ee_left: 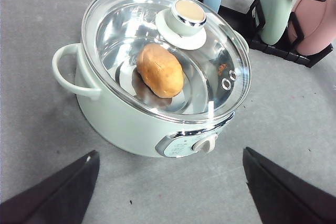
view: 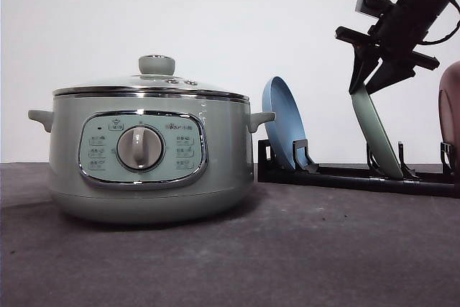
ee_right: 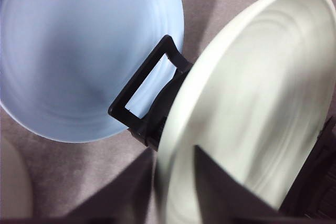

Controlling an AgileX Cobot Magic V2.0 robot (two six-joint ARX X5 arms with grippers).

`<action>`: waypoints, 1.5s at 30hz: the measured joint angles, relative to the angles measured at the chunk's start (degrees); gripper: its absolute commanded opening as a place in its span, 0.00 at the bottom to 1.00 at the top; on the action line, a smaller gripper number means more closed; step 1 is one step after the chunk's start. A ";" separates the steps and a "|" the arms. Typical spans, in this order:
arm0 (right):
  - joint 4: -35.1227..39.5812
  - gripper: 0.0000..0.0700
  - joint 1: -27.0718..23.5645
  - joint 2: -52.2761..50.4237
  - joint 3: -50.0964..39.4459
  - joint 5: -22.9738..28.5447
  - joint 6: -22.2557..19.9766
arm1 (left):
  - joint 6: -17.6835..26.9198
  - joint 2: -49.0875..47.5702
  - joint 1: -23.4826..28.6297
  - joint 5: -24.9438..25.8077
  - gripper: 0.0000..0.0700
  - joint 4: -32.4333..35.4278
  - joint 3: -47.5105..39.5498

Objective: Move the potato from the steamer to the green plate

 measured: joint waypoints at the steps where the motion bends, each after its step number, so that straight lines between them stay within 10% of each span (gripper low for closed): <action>1: 0.00 0.04 0.02 0.00 0.00 0.07 0.00 | 0.00 0.00 0.00 0.01 0.80 -0.01 0.00; 28: -1.16 0.01 2.17 -11.22 1.53 -3.08 1.13 | 0.00 0.00 0.01 0.01 0.80 0.00 0.00; 38: -16.71 0.01 7.38 -20.78 1.53 -1.92 -5.32 | 0.02 0.00 0.00 0.02 0.80 0.20 0.00; 45: -33.87 0.01 16.45 -24.16 1.51 8.24 -12.70 | 0.02 0.00 0.02 0.00 0.80 0.20 0.00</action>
